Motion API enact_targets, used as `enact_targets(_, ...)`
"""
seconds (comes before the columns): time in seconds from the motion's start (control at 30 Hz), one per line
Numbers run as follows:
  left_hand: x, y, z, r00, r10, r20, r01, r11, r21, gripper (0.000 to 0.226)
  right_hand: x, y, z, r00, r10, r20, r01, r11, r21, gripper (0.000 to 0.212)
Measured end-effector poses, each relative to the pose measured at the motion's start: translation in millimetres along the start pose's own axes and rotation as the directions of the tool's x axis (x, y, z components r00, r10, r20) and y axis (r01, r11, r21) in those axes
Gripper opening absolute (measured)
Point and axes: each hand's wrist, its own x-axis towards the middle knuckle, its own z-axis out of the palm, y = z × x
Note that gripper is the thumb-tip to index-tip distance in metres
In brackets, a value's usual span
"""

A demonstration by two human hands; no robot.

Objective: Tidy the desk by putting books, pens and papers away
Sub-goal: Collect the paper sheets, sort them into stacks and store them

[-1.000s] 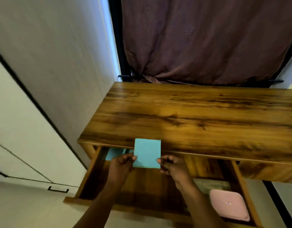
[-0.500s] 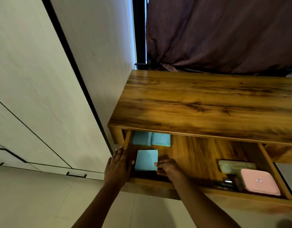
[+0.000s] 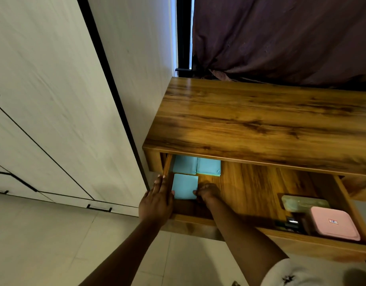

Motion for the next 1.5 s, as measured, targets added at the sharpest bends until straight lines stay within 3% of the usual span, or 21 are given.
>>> enact_targets(0.33, 2, -2, 3, 1.0, 0.01, 0.009, -0.011, 0.999, 0.04, 0.061, 9, -3, 11, 1.0, -0.008, -0.014, 0.009, 0.996, 0.088, 0.028)
enact_targets(0.6, 3, -2, 5, 1.0, 0.021, 0.004, -0.022, 0.998, 0.062, 0.061, 14, -1, 14, 0.991, -0.132, -0.003, 0.132, 0.991, 0.037, 0.02)
enact_targets(0.7, 1, -4, 7, 0.997, 0.067, -0.031, -0.065, 0.996, 0.061, 0.069, 22, -3, -1, 0.977, -0.164, -0.133, 0.171, 0.984, 0.04, 0.024)
enact_targets(0.77, 0, -5, 9, 0.993, 0.105, -0.056, -0.103, 0.994, 0.034, 0.077, 35, 1, -17, 0.952, -0.096, -0.29, 0.126, 0.988, 0.086, 0.029)
enact_targets(0.87, -1, -5, 9, 0.989, 0.122, -0.082, -0.121, 0.993, 0.007, 0.08, 59, 10, -42, 0.929, 0.007, -0.369, 0.058, 0.985, 0.164, 0.028)
enact_targets(1.1, 0, -4, 10, 0.99, 0.114, -0.082, -0.112, 0.993, 0.032, 0.08, 93, 12, -45, 0.964, -0.064, -0.259, 0.056, 0.998, -0.038, 0.031)
enact_targets(1.2, 0, -6, 10, 0.989, 0.126, -0.073, -0.123, 0.992, 0.039, 0.078, 75, 8, -50, 0.96, -0.091, -0.266, 0.056, 0.989, -0.139, 0.039)
enact_targets(1.27, 0, -7, 9, 0.988, 0.143, -0.064, -0.14, 0.989, 0.04, 0.077, 42, 12, -58, 0.954, -0.167, -0.25, 0.131, 0.979, -0.155, 0.046)
enact_targets(1.37, -4, -8, 8, 0.973, 0.225, -0.051, -0.221, 0.973, 0.072, 0.072, -25, 43, -74, 0.908, -0.374, -0.19, 0.284, 0.881, -0.379, 0.05)
enact_targets(1.5, -20, -9, 12, 0.917, 0.395, -0.057, -0.377, 0.904, 0.2, 0.064, -90, 103, -105, 0.799, -0.523, -0.296, 0.227, 0.719, -0.657, 0.045)
